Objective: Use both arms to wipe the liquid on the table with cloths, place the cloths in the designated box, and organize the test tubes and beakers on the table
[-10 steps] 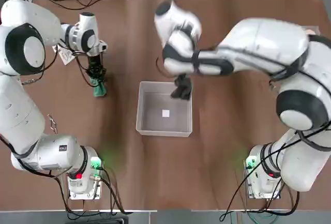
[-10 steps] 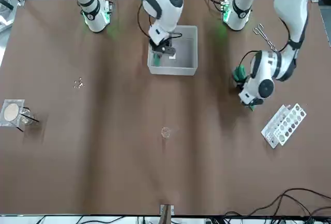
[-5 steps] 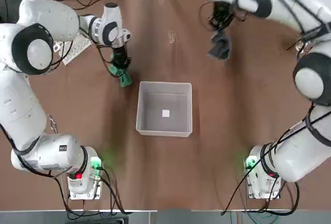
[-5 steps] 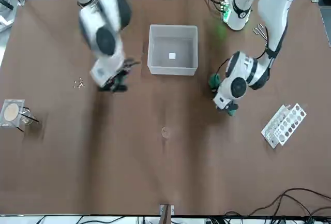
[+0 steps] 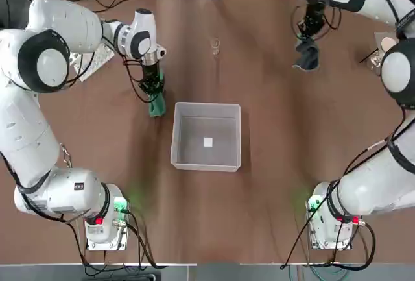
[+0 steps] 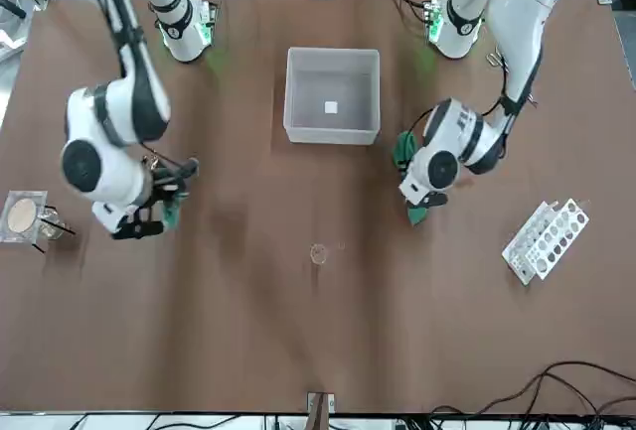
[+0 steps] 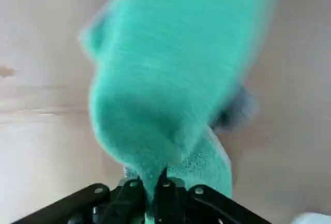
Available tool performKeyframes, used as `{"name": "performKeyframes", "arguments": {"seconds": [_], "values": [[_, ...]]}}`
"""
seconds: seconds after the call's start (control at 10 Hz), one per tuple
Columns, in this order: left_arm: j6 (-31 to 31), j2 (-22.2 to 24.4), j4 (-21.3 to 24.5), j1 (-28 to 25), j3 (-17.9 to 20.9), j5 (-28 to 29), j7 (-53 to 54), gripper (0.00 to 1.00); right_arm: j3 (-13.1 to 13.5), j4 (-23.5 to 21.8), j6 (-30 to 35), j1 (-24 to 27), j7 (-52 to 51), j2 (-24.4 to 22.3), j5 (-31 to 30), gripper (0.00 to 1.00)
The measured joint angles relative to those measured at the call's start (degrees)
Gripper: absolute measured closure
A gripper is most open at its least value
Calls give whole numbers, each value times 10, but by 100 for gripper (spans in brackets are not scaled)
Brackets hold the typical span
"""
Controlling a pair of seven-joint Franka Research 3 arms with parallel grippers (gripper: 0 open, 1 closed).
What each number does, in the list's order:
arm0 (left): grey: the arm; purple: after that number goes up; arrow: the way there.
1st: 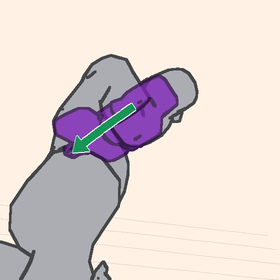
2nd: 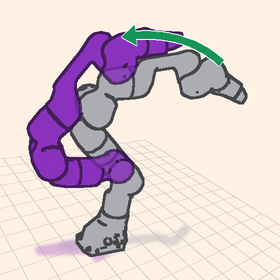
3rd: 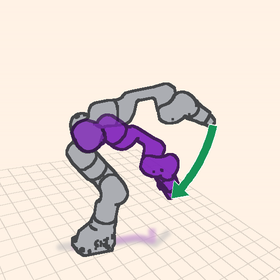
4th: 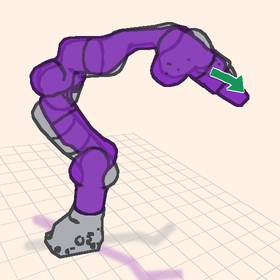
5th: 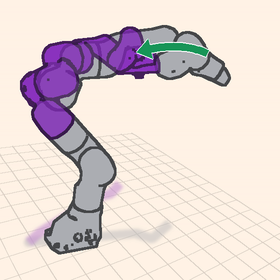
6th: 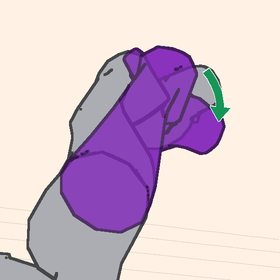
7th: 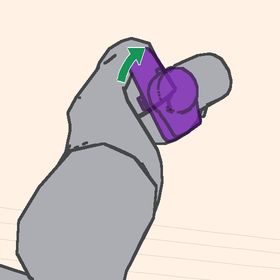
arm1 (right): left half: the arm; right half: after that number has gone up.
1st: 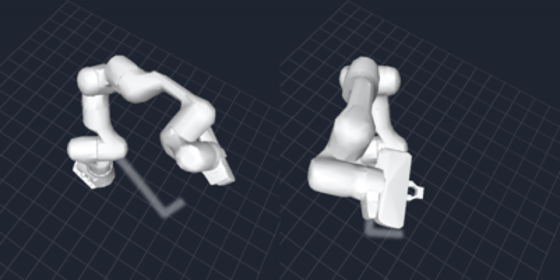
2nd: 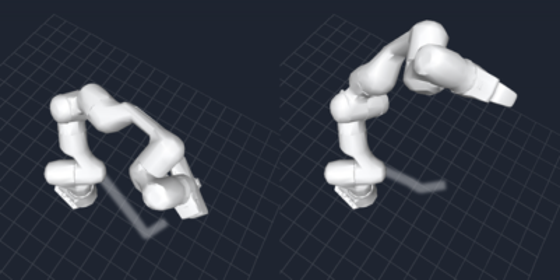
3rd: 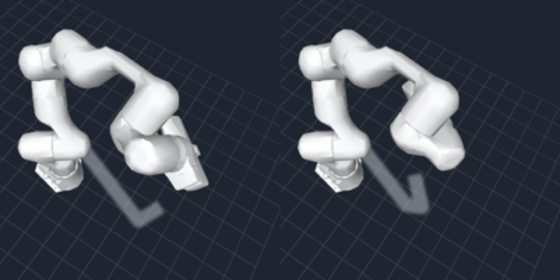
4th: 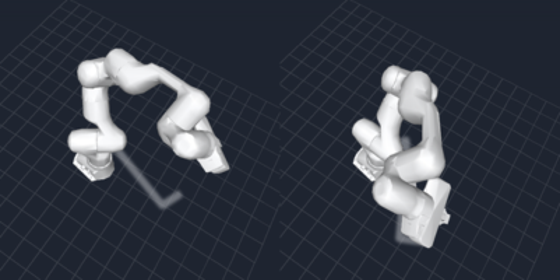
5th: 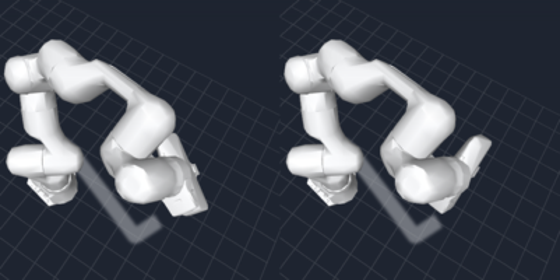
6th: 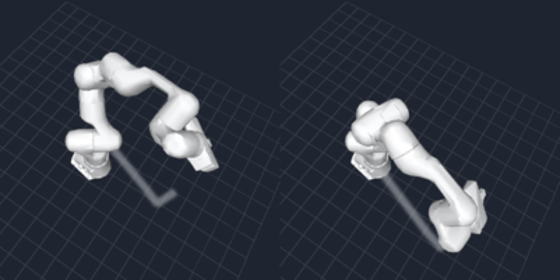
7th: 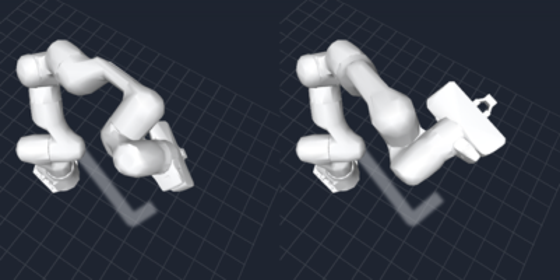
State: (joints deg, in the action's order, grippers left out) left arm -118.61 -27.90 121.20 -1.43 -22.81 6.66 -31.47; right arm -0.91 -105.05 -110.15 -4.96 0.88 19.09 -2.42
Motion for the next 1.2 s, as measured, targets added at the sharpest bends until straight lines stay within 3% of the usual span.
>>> {"name": "performKeyframes", "arguments": {"seconds": [0.3,0.6,0.8,1.0,1.2], "values": [[5,33,55,-5,108,12,82,94,-1,-67,-97,51,-42,28,0,90],[5,41,63,-7,215,37,153,94,-2,-184,-224,66,-47,27,0,90],[5,47,63,-9,276,62,189,94,-2,-220,-244,89,-84,16,0,90],[5,54,63,-9,313,86,194,94,-2,-247,-243,111,-108,-18,0,90],[5,60,62,-7,313,95,195,94,-2,-276,-248,145,-157,-48,-1,90]]}}
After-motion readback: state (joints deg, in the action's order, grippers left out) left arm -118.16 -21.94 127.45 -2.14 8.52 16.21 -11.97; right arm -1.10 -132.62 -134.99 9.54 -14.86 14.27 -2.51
